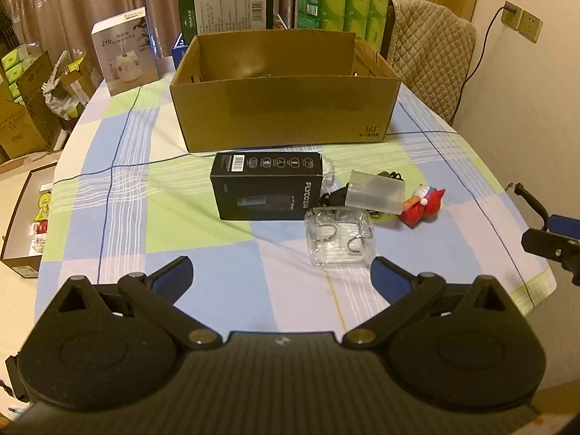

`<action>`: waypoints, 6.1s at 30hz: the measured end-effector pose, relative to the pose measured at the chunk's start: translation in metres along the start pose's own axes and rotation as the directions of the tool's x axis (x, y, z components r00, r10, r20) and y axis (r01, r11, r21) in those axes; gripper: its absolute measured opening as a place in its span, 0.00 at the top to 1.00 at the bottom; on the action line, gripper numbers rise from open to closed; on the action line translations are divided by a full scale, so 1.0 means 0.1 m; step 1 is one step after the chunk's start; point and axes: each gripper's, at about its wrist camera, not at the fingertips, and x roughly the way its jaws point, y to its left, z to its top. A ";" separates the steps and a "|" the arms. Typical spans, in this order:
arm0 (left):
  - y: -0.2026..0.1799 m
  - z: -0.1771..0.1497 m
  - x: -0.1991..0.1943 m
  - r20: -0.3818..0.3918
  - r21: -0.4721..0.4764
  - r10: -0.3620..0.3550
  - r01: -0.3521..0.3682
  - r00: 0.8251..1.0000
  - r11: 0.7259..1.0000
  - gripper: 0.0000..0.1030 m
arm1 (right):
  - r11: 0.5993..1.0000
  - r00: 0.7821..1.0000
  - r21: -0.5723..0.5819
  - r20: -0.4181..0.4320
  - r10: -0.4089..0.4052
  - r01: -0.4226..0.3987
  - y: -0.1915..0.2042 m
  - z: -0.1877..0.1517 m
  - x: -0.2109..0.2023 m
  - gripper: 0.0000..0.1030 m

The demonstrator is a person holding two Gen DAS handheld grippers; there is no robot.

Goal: Organize objects

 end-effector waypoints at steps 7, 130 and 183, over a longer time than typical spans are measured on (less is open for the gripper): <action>-0.04 -0.04 0.05 -0.012 -0.004 -0.010 0.010 1.000 1.000 0.01 | 1.000 1.000 0.001 -0.005 0.000 0.000 -0.01 0.00 0.00 0.24; -0.21 0.28 0.44 0.058 -0.049 -0.075 0.078 0.995 0.996 0.41 | 0.987 0.997 -0.152 -0.069 0.040 -0.050 0.05 0.47 0.87 0.36; 0.18 0.61 -0.03 0.086 -0.042 -0.026 0.030 0.996 0.999 0.41 | 0.982 0.994 -0.159 -0.051 0.095 -0.102 0.47 0.80 0.58 0.36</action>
